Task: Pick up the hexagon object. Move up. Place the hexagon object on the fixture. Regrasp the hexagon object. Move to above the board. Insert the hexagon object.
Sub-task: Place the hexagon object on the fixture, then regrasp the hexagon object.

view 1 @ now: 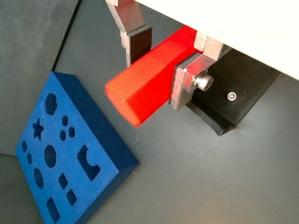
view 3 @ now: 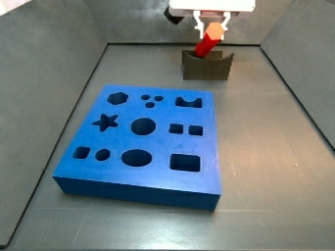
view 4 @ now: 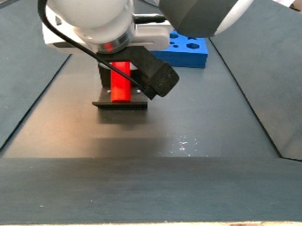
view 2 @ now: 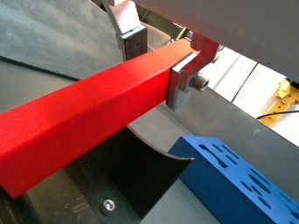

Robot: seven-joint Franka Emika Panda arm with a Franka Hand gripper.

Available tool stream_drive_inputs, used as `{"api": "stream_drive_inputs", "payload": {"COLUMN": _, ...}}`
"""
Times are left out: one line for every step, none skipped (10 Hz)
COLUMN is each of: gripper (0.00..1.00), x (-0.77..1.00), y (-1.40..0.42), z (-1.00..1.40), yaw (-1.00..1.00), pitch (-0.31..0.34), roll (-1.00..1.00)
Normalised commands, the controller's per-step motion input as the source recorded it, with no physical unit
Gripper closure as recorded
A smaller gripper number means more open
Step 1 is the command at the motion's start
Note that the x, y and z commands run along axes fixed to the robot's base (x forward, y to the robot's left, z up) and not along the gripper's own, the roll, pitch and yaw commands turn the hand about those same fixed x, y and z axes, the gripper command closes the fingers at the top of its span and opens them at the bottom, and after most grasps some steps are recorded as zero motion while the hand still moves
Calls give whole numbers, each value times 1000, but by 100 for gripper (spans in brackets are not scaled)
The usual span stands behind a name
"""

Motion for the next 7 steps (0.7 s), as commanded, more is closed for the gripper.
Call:
{"api": "stream_drive_inputs", "payload": {"gripper": 100, "x": 96, "y": 262, "z": -1000, "yaw": -121, "pitch": 13, "roll": -89}}
{"api": "stream_drive_inputs", "payload": {"gripper": 0, "x": 0, "y": 0, "z": 0, "yaw": 0, "pitch": 0, "roll": 0}}
{"api": "stream_drive_inputs", "payload": {"gripper": 0, "x": 0, "y": 0, "z": 1000, "yaw": -15, "pitch": -12, "roll": 69}}
{"api": "stream_drive_inputs", "payload": {"gripper": 0, "x": -8, "y": 3, "z": 1000, "yaw": -4, "pitch": -9, "roll": 69}}
{"api": "stream_drive_inputs", "payload": {"gripper": 0, "x": -16, "y": 3, "z": 1000, "yaw": 2, "pitch": -4, "roll": 67}}
{"api": "stream_drive_inputs", "payload": {"gripper": 0, "x": -28, "y": 5, "z": 1000, "yaw": 11, "pitch": 4, "roll": 55}}
{"api": "stream_drive_inputs", "payload": {"gripper": 0, "x": -33, "y": 8, "z": 1000, "yaw": 12, "pitch": 16, "roll": 40}}
